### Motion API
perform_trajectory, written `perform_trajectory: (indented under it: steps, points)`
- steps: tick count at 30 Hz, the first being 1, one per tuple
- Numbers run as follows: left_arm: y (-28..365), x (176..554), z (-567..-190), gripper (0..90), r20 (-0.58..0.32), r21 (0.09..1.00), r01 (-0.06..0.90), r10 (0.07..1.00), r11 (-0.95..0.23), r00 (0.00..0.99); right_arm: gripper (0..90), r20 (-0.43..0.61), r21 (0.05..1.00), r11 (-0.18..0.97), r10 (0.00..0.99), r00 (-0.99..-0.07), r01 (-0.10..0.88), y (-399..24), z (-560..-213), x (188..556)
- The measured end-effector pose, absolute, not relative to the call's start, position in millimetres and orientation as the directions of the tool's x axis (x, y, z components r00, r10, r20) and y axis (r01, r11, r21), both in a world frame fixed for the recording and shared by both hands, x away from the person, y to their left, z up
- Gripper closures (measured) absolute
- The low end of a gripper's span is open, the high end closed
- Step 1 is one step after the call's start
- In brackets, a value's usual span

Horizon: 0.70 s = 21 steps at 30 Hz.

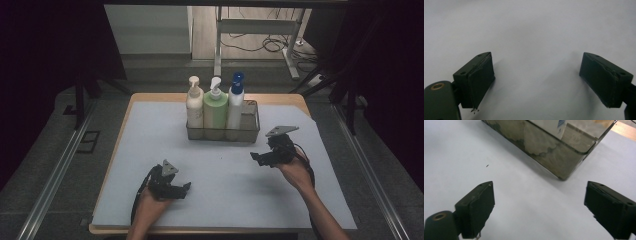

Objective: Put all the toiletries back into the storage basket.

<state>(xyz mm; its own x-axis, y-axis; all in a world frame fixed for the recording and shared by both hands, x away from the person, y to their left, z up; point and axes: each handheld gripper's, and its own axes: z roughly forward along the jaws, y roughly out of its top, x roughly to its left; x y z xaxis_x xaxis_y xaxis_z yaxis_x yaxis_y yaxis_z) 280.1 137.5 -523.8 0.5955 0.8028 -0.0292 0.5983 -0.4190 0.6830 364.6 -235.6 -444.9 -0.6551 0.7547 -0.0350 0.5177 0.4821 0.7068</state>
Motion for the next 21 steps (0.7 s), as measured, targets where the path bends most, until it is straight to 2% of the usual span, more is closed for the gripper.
perform_trajectory:
  steps: [8,21]
  points:
    - [138,280,-524,12.2,-0.029,0.684,0.597,0.803,-0.419,0.596,4.4,-0.039,0.700,0.491,0.752,-0.658,0.519,-244,-448,353]
    - [138,280,-524,12.2,-0.029,0.684,0.597,0.803,-0.419,0.596,3.6,-0.042,0.697,0.492,0.754,-0.656,0.522,-262,-453,331]
